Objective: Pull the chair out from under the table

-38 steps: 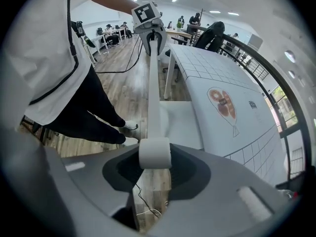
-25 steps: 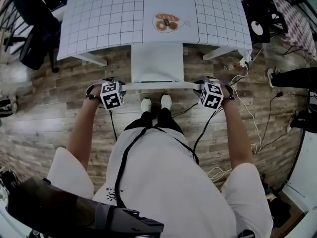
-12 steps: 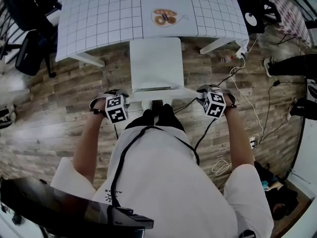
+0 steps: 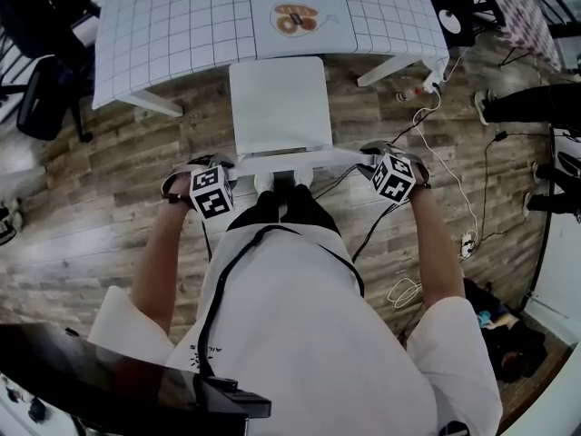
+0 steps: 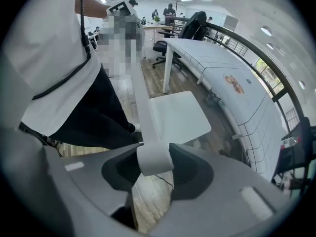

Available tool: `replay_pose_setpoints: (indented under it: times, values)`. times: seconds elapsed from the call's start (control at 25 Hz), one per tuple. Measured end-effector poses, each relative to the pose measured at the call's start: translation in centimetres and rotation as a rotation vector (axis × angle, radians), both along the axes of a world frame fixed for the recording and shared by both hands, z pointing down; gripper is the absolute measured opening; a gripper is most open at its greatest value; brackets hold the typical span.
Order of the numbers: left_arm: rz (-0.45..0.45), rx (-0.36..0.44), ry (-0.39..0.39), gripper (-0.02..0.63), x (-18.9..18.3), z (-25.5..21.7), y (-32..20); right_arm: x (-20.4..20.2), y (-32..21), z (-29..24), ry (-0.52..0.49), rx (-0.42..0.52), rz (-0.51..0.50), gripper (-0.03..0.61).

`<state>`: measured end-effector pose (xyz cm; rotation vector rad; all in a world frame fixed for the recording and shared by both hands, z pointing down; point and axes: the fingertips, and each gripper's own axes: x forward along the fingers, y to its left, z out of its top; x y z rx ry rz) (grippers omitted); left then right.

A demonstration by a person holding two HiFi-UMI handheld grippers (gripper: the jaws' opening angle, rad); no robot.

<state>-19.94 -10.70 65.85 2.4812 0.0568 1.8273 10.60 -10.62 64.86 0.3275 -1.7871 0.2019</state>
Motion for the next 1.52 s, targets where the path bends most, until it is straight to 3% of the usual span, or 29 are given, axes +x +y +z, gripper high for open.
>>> replay_pose_setpoints:
  times: [0.32,0.56,0.92,1.28,1.52]
  values:
    - [-0.021,0.002,-0.019,0.13,0.1,0.0,0.2,0.0,0.1,0.1,-0.025,-0.019,-0.003,0.15]
    - [-0.084,0.017,-0.041,0.132,0.5,0.4,0.2,0.3,0.4,0.1,-0.047,0.009,-0.025,0.152]
    - [-0.171,0.106,-0.118,0.143,1.1,1.4,0.3,0.9,0.7,0.3,-0.089,0.09,-0.084,0.146]
    - [-0.332,0.214,-0.155,0.153,1.7,1.9,0.0,1.4,1.3,0.4,-0.118,0.123,-0.131,0.141]
    - [-0.388,0.238,-0.198,0.161,1.5,1.9,-0.2,1.3,1.4,0.4,-0.123,0.139,-0.146,0.14]
